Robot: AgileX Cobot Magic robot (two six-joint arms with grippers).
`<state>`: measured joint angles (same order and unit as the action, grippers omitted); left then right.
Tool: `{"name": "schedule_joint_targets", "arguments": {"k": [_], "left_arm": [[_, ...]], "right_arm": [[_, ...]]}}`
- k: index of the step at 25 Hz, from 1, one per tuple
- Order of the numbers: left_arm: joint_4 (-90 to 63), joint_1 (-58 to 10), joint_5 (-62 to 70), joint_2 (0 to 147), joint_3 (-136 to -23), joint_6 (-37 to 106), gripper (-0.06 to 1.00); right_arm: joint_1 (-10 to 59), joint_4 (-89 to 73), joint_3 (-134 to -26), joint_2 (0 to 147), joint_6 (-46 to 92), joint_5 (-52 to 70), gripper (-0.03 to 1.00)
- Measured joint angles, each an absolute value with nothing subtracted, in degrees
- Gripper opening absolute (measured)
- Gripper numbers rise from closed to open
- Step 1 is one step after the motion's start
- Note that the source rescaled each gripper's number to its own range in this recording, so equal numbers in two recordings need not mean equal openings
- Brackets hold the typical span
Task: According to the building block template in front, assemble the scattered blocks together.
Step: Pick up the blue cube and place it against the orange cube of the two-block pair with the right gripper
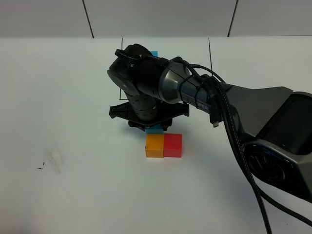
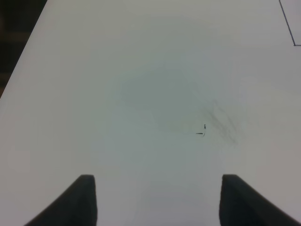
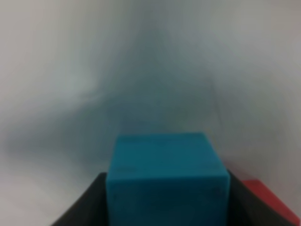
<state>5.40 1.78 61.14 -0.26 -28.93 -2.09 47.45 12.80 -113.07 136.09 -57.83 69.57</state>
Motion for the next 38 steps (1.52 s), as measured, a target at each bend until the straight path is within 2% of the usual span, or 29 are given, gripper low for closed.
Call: {"name": "schedule_joint_targets", "arguments": {"k": [38], "left_arm": [[5.4, 1.78, 61.12, -0.26, -28.93, -2.13, 0.22]], "right_arm": [[47.45, 11.24, -113.03, 138.26, -56.23, 68.93, 0.01]]}}
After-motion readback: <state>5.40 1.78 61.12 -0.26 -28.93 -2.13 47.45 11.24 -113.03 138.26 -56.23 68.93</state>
